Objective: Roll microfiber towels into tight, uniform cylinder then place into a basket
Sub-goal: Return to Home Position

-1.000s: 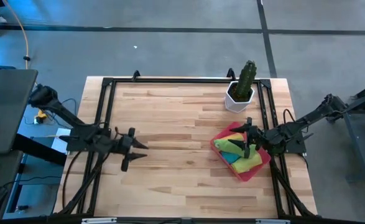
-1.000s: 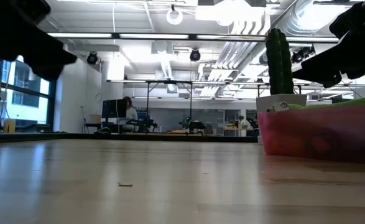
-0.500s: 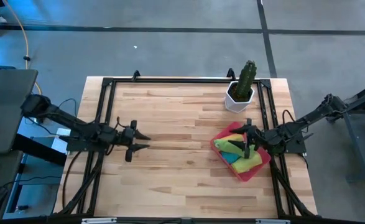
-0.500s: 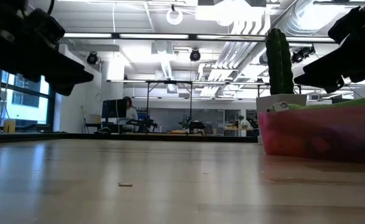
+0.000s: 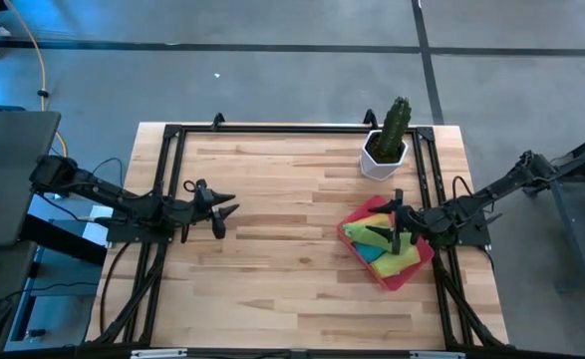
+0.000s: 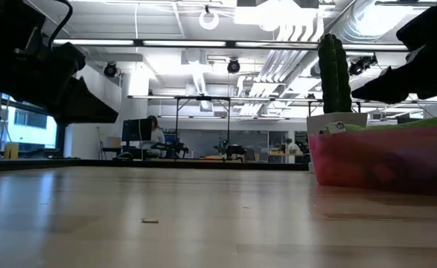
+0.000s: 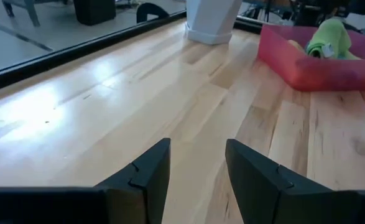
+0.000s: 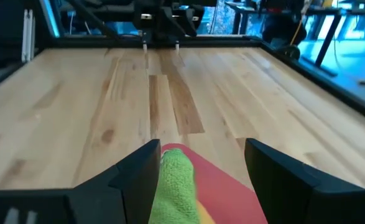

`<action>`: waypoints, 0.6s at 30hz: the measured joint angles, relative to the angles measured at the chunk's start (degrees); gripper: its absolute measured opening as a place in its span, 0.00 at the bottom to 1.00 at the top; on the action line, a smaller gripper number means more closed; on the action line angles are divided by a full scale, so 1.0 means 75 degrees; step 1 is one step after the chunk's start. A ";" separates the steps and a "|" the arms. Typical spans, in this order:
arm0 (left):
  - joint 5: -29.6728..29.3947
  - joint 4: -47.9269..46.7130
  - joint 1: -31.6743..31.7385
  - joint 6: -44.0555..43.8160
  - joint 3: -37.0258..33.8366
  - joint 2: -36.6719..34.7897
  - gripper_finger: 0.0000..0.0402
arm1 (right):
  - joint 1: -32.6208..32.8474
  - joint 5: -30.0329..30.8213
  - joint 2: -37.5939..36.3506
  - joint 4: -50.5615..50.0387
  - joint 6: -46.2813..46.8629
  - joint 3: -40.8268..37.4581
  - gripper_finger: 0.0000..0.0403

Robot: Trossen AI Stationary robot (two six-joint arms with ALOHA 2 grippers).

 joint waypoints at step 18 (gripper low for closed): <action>0.0340 -0.0538 0.0237 -0.0012 0.0011 -0.2311 0.36 | -0.0172 -0.0159 -0.2039 -0.1155 -0.0782 0.0000 0.56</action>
